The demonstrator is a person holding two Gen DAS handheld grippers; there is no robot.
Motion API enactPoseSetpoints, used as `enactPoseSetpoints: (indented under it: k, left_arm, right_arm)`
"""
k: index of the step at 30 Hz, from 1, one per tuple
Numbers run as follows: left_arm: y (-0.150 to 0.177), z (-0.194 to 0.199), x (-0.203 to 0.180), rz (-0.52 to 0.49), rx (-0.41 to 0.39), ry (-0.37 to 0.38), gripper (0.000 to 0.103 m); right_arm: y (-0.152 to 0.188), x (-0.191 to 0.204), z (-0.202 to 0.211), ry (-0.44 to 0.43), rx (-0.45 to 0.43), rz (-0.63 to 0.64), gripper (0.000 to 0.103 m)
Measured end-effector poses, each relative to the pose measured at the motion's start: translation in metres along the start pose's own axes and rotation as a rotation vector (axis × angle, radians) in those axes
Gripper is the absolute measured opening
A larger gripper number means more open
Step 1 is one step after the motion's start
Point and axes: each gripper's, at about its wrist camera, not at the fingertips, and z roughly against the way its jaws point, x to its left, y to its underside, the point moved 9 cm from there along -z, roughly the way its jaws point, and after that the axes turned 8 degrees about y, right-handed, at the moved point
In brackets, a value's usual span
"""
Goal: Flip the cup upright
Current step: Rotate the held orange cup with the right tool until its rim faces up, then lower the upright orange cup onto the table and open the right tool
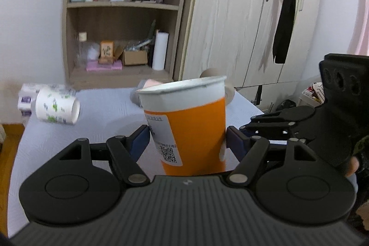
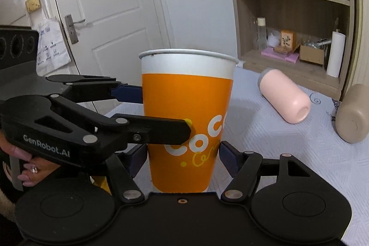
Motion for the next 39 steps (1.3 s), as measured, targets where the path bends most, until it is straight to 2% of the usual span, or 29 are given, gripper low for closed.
enactPoseSetpoints:
  k: [4, 10, 20, 25, 34, 39]
  left_arm:
    - [-0.009, -0.008, -0.001, -0.030, -0.016, 0.031, 0.072]
    - [-0.018, -0.029, 0.003, -0.066, -0.035, 0.029, 0.072]
    - [-0.034, -0.045, 0.015, -0.122, -0.141, 0.068, 0.073]
    - [-0.035, -0.054, 0.021, -0.130, -0.154, 0.078, 0.073]
    - [-0.033, -0.063, 0.029, -0.166, -0.143, 0.042, 0.074]
    - [-0.041, -0.056, 0.052, -0.107, -0.138, 0.026, 0.074]
  right_arm:
    - [-0.001, -0.003, -0.008, 0.033, -0.026, 0.017, 0.074]
    - [-0.006, -0.016, -0.020, 0.124, -0.070, 0.064, 0.074]
    - [-0.023, -0.031, -0.030, 0.249, -0.167, 0.138, 0.074]
    - [-0.028, -0.035, -0.035, 0.300, -0.203, 0.189, 0.074]
    - [-0.026, -0.043, -0.053, 0.309, -0.189, 0.166, 0.074]
    - [-0.044, -0.037, -0.065, 0.274, -0.170, 0.193, 0.074]
